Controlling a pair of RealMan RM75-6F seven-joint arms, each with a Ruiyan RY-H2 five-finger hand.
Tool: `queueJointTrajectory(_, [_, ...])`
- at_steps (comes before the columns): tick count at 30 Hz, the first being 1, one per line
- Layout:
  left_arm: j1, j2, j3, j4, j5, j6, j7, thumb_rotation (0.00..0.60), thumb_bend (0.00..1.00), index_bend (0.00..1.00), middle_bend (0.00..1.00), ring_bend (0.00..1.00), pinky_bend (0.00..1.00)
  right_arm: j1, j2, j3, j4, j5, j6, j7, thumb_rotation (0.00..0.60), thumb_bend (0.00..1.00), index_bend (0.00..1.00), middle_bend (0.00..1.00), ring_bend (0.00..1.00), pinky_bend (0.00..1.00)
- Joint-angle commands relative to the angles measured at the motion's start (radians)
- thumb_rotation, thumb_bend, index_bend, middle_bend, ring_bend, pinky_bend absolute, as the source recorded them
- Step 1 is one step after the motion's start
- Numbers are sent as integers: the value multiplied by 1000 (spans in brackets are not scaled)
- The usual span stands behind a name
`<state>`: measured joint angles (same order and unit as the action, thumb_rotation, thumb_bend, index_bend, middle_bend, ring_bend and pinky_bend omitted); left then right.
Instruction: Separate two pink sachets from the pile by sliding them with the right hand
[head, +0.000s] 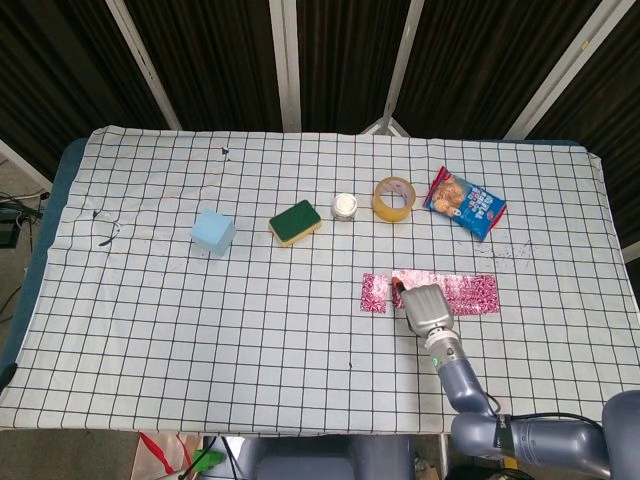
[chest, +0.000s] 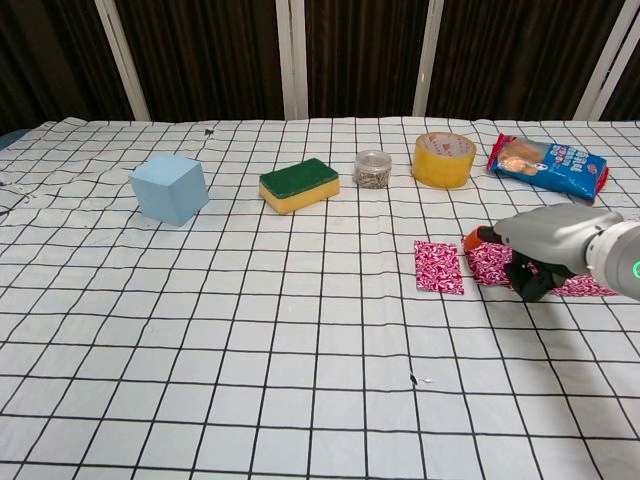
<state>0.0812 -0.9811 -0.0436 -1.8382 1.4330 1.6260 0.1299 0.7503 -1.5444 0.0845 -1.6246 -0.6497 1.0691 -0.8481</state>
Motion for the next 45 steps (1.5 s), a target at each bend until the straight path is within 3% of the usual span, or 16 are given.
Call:
queueJointTrajectory(1, [-1,0,0,-1,-2,-1,3,600,324,161,0,0,101,1,-3,-4,6,2,-4,3,600,785,146,796,733,495])
queueJointTrajectory(18, [0,1,0,-2,0,-1,2,600,325,161,0,0,101,-10,4,-32,8,8,-1,20,600,786,153,796,733,495])
queueJointTrajectory(34, [0,1,3,-4,7,-1,2,600,325,161,0,0,101,-52,12,-76,-41,-58,41,55,600,785,153,795,732,495])
queueJointTrajectory(45, [-1,3,1,-2,4,-2,-6,600,325,162,0,0,101,-60,15,-73,-58,-81,59,62,600,785,153,795,732,495])
